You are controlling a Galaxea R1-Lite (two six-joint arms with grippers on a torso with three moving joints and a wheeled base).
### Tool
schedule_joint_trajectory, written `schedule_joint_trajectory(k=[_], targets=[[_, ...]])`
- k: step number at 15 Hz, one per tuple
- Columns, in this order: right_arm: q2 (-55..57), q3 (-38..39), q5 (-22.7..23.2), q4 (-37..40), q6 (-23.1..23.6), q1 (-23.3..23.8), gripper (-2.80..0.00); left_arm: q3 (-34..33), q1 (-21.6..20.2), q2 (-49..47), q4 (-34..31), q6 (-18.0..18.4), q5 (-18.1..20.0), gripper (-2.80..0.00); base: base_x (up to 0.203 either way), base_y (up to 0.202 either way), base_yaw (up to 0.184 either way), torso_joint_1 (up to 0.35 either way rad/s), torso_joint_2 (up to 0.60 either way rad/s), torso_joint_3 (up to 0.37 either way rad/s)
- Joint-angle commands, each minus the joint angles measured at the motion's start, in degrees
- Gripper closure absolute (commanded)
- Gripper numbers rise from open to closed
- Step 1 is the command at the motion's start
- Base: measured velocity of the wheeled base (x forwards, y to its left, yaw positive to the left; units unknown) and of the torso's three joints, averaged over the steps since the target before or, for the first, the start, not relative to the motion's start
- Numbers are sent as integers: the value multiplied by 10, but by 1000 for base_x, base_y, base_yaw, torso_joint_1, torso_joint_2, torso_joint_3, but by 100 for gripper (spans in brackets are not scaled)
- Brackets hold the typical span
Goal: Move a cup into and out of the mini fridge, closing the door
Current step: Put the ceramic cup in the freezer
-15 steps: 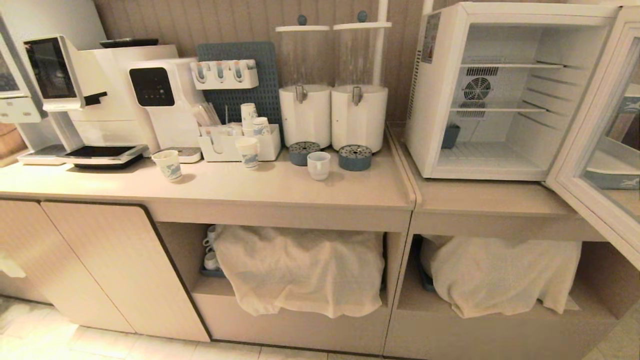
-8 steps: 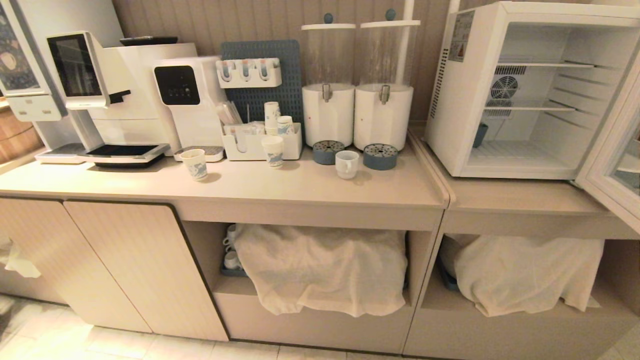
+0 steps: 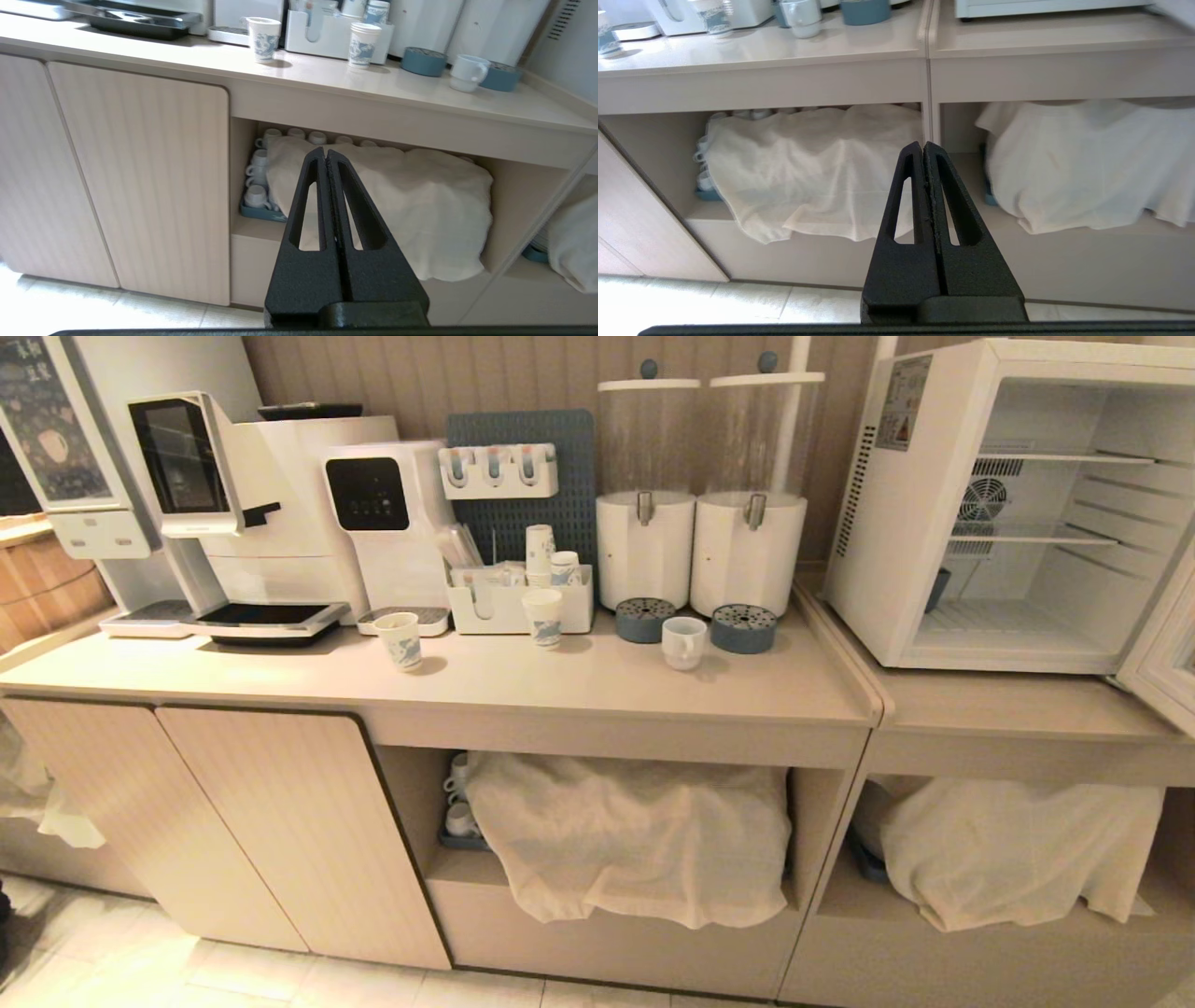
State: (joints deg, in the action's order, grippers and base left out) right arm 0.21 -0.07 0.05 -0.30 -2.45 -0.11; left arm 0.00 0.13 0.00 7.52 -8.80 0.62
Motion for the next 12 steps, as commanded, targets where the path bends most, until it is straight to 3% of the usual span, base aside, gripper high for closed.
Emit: schedule_joint_trajectory(k=[1, 6, 12], targets=[[0, 0, 0, 0, 0, 0, 0, -23, 0, 3, 1, 0, 0, 0, 0, 0, 0, 0, 0, 0], [1, 0, 0, -1, 0, 0, 0, -23, 0, 3, 1, 0, 0, 0, 0, 0, 0, 0, 0, 0], [1, 0, 0, 0, 0, 0, 0, -23, 0, 3, 1, 2, 0, 0, 0, 174, -3, 1, 4, 1]])
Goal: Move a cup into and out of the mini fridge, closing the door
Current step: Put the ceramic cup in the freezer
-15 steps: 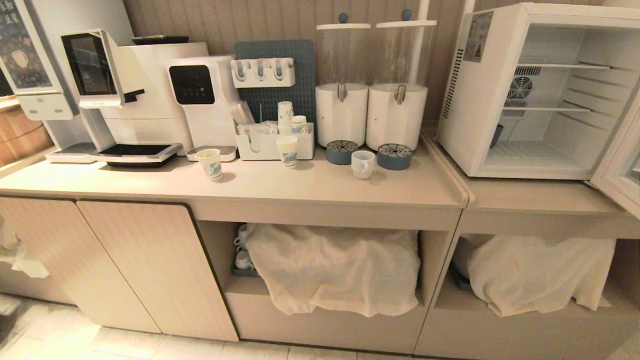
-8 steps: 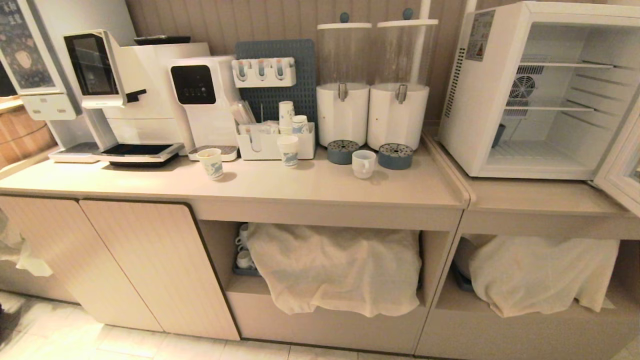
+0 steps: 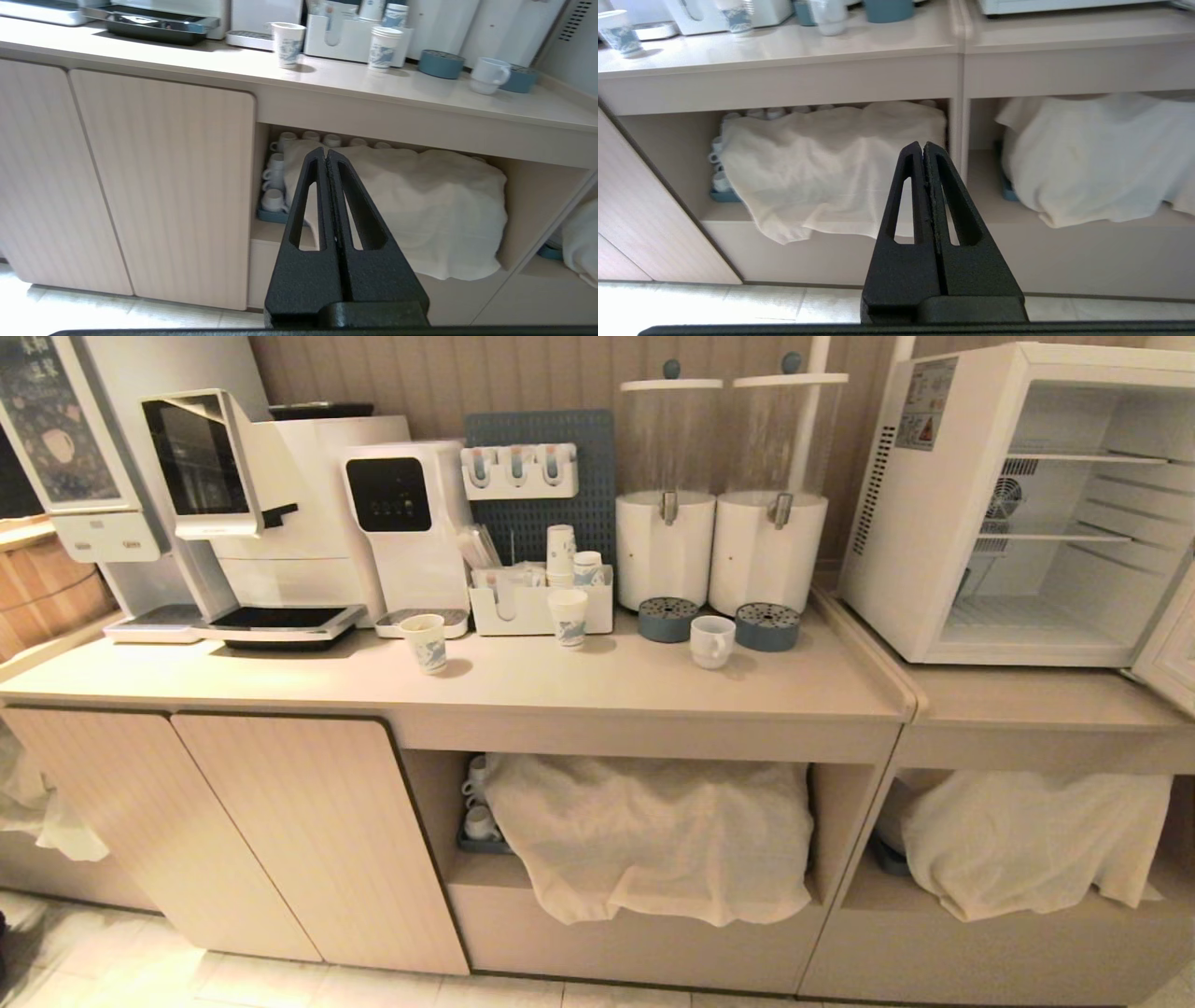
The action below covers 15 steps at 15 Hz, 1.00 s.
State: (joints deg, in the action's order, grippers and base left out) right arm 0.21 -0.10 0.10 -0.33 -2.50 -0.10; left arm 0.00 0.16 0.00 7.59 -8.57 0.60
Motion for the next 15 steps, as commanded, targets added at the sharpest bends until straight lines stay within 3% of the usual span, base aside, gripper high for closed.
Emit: schedule_joint_trajectory(k=[1, 4, 9, 15], targets=[[0, 0, 0, 0, 0, 0, 0, -23, 0, 3, 1, -1, 0, 0, 0, 190, -3, 0, 5, 2], [1, 0, 0, -1, 0, 0, 0, -23, 0, 3, 1, -1, 0, 0, 0, 149, 2, 1, 1, 1], [0, 0, 0, -1, 0, 0, 0, -23, 0, 3, -4, 7, -2, 0, 10, 0, 0, 0, 0, 1], [0, 0, 0, -2, 0, 0, 0, -23, 0, 3, -1, 6, -2, 0, 181, 0, -2, 5, 4, 4]])
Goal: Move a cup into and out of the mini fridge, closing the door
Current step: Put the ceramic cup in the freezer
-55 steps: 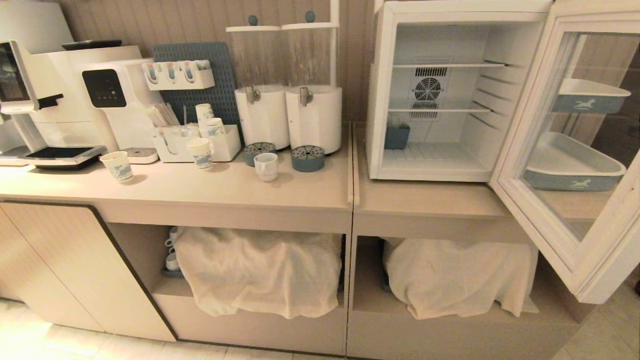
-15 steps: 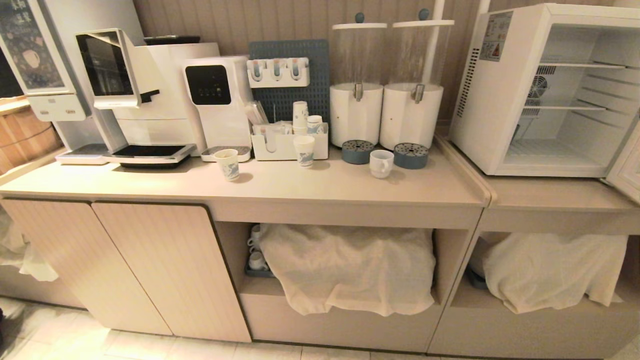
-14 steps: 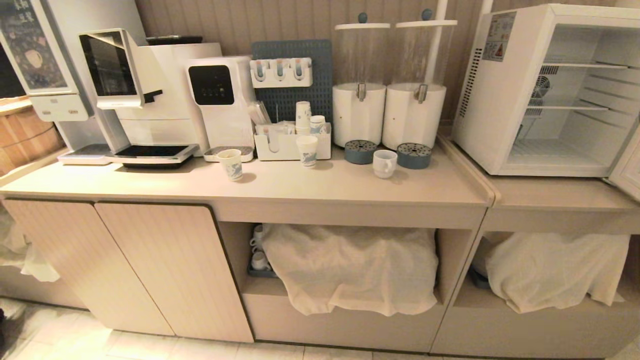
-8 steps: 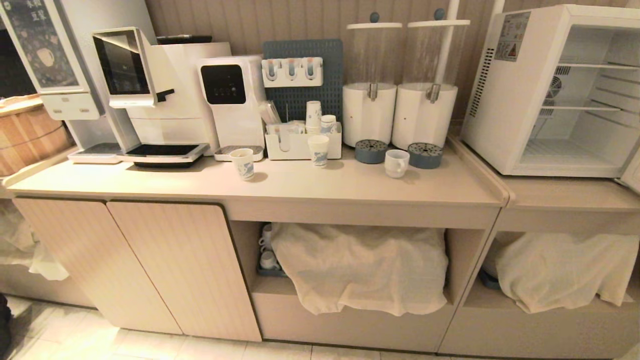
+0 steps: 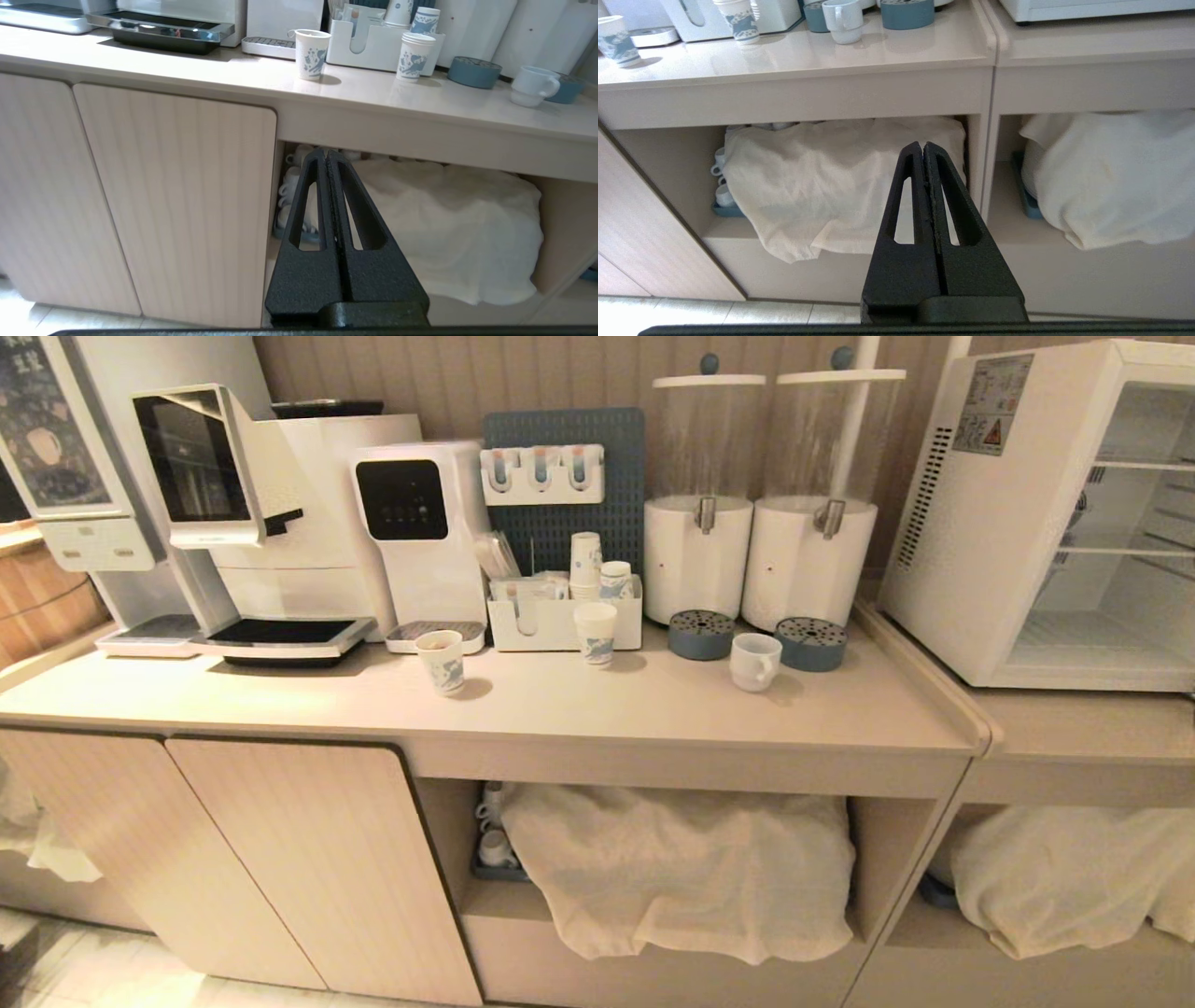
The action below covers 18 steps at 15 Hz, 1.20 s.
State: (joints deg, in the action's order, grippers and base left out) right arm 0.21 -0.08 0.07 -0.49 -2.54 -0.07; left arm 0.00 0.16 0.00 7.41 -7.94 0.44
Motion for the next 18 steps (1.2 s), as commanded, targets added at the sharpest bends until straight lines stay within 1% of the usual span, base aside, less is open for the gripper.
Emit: schedule_joint_trajectory(k=[1, 11, 14, 15, 18], targets=[[0, 0, 0, 0, 0, 0, 0, -23, 0, 3, 2, -1, 0, 0, 195, 0, 0, 7, 2, -1], [0, 0, 0, 0, 0, 0, 0, -23, 0, 3, 2, -2, 1, 0, 193, 0, 0, 3, 2, 4], [0, 1, 0, -1, -1, 0, 0, -23, 0, 3, 2, -8, 1, 0, 189, 0, 1, 1, 2, 3], [0, 1, 0, 0, -1, 0, 0, -23, 0, 3, 1, -9, 1, 0, 141, 0, 1, 2, 3, 2], [-1, -1, -1, -7, 0, 0, 0, -23, 0, 3, 2, -9, 1, 0, 0, 0, 0, 0, 0, 0]])
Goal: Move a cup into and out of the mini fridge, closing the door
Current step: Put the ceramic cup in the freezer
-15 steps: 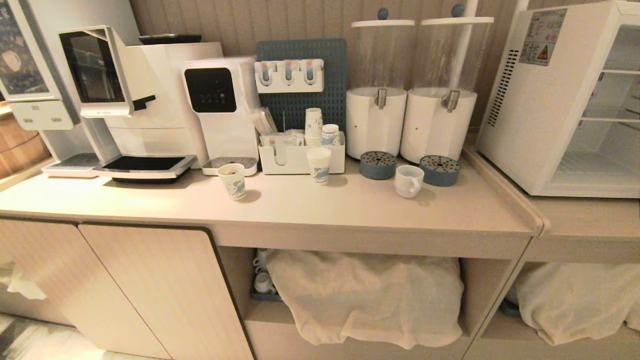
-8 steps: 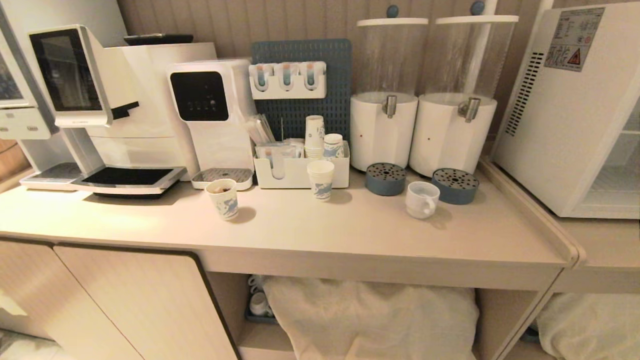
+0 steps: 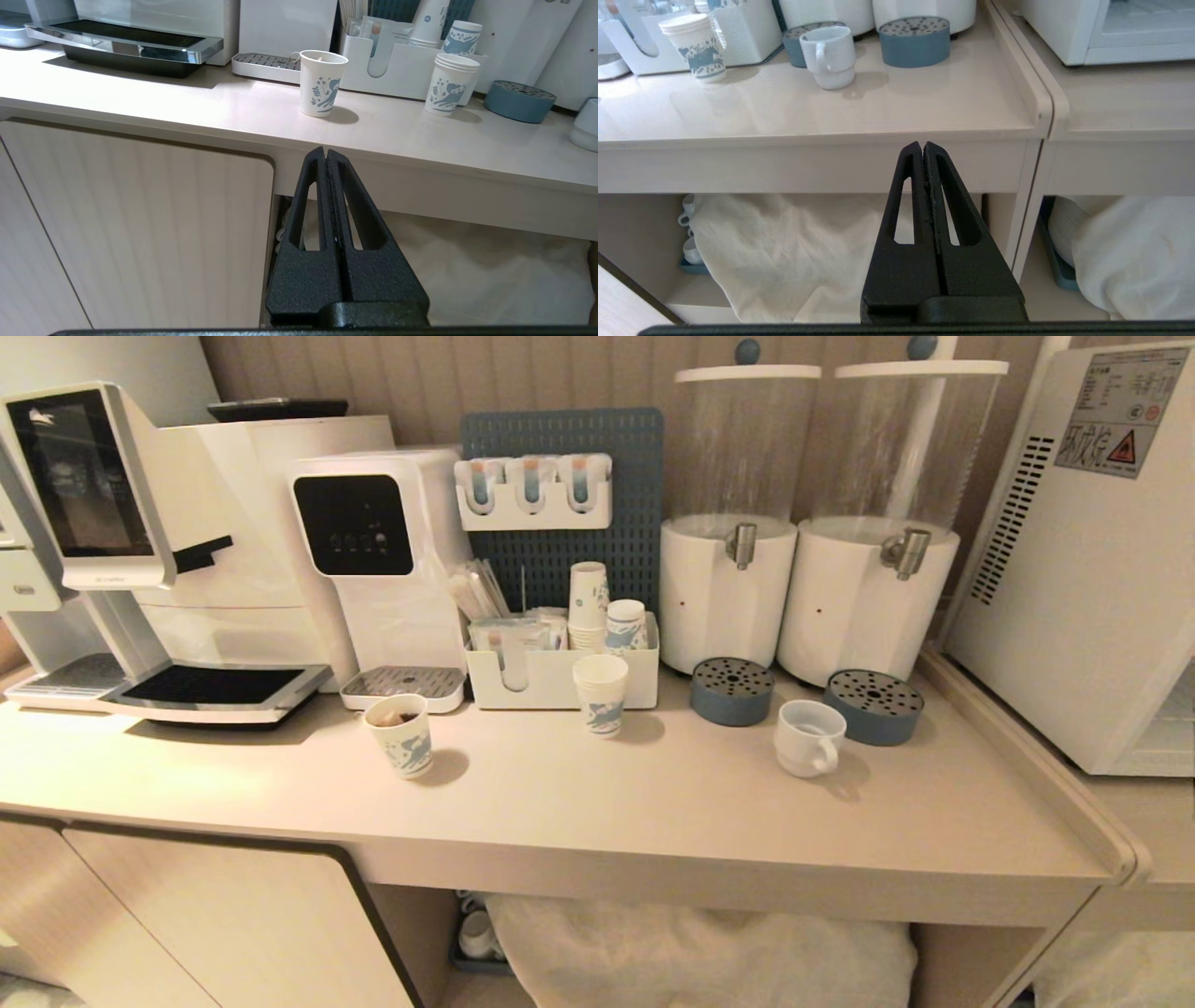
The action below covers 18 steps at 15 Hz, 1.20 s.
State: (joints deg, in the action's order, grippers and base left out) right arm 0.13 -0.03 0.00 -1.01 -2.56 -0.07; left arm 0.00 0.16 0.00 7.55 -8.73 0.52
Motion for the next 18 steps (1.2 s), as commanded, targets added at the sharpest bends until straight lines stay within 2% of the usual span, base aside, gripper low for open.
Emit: schedule_joint_trajectory(k=[1, 2, 4, 7, 8, 9, 11, 12, 13, 16, 18], targets=[[0, -23, -7, -4, 0, 0, 0, -23, 0, 3, 1, -1, 0, 0, 0, 0, 0, 0, 0, 0], [0, -69, -11, 5, 0, 0, 0, -23, 0, 3, 1, -1, 0, 0, 0, 0, 0, 0, 0, 0], [5, -190, -8, 72, 4, 0, 0, -23, 0, 3, 1, 1, 0, 0, 0, 0, 0, 0, 0, 0], [75, -442, 42, 202, 15, -6, 0, -23, 0, 3, 1, 1, 1, 0, 0, 0, 0, 0, 0, 0], [130, -504, 49, 236, 18, -25, 0, -23, 0, 3, 1, 0, 1, 0, 0, 0, 0, 0, 0, 0], [185, -560, 44, 267, 20, -67, 0, -23, 0, 3, 0, -1, 0, 0, 0, 0, 0, 0, 0, 0], [244, -623, 7, 317, 12, -203, 0, -23, 0, 3, 1, -1, 0, 0, 0, 0, 0, 0, 0, 0], [275, -646, -14, 341, -5, -256, 0, -23, 0, 3, 0, -1, 1, 0, 0, 0, 0, 0, 0, 0], [315, -659, -34, 359, -26, -288, 0, -23, 0, 3, 1, -1, 1, 0, 0, 0, 0, 0, 0, 0], [400, -660, -58, 351, -121, -303, 0, -23, 0, 3, 0, -1, 0, 0, 0, 0, 0, 0, 0, 0], [466, -645, -54, 333, -148, -280, 0, -23, 0, 3, 1, -1, 0, 0, 0, 0, 0, 0, 0, 0]])
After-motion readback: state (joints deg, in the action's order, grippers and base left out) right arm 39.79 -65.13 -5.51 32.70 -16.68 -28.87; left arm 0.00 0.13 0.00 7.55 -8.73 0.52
